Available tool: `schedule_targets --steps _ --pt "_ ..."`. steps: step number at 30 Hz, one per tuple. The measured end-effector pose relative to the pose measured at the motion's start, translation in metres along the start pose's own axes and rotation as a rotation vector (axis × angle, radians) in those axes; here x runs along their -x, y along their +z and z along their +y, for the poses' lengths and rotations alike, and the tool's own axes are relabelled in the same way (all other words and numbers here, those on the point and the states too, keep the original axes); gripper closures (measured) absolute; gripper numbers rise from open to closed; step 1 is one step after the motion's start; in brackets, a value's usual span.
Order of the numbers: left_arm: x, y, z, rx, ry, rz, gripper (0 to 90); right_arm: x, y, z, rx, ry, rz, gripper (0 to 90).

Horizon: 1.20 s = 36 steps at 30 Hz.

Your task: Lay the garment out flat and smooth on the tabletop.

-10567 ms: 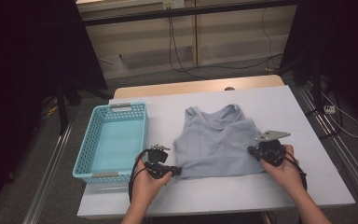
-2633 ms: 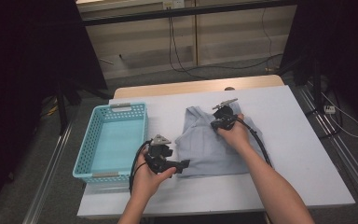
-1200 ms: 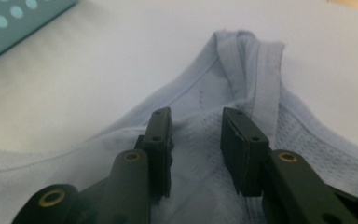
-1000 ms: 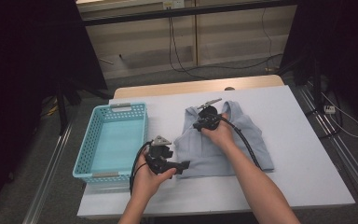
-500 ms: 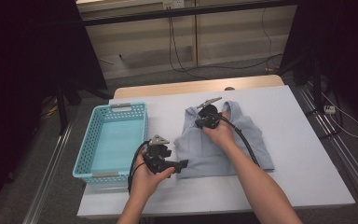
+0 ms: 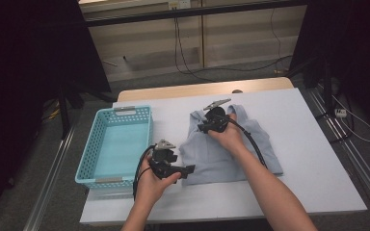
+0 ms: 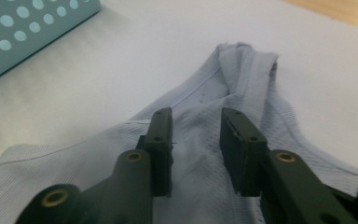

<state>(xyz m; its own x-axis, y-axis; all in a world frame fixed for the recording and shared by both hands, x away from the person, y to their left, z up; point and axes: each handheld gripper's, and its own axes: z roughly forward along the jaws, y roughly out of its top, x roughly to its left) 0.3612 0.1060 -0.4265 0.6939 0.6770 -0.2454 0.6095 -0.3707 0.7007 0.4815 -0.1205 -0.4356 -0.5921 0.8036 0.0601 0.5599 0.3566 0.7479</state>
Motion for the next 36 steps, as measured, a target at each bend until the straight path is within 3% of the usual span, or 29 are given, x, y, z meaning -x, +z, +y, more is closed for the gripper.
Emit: schedule_targets --steps 2,10,15,21,27,34,36 --pt "-0.001 -0.001 0.001 0.004 0.001 0.004 19.6 0.001 -0.008 0.002 0.017 0.012 0.0 53.2" --pt "-0.001 -0.003 0.004 0.008 -0.002 -0.004 19.1 0.001 -0.049 -0.002 0.069 -0.021 -0.005 34.6" --pt "-0.002 -0.006 0.008 0.027 -0.018 -0.007 18.9 0.002 -0.069 -0.022 0.099 0.012 0.016 25.3" --pt "-0.003 -0.006 0.012 0.025 -0.014 -0.009 18.8 -0.001 -0.082 -0.045 0.106 -0.002 -0.007 20.7" --pt "-0.009 -0.003 0.017 0.02 -0.018 -0.008 18.8 -0.004 -0.096 -0.062 0.143 0.018 0.01 20.1" --pt "-0.012 -0.006 0.03 0.043 -0.026 -0.02 18.9 -0.015 -0.104 -0.076 0.148 -0.025 0.005 17.6" --pt "-0.014 -0.007 0.032 0.046 -0.029 -0.019 18.7 -0.018 -0.105 -0.079 0.146 -0.03 0.022 16.6"
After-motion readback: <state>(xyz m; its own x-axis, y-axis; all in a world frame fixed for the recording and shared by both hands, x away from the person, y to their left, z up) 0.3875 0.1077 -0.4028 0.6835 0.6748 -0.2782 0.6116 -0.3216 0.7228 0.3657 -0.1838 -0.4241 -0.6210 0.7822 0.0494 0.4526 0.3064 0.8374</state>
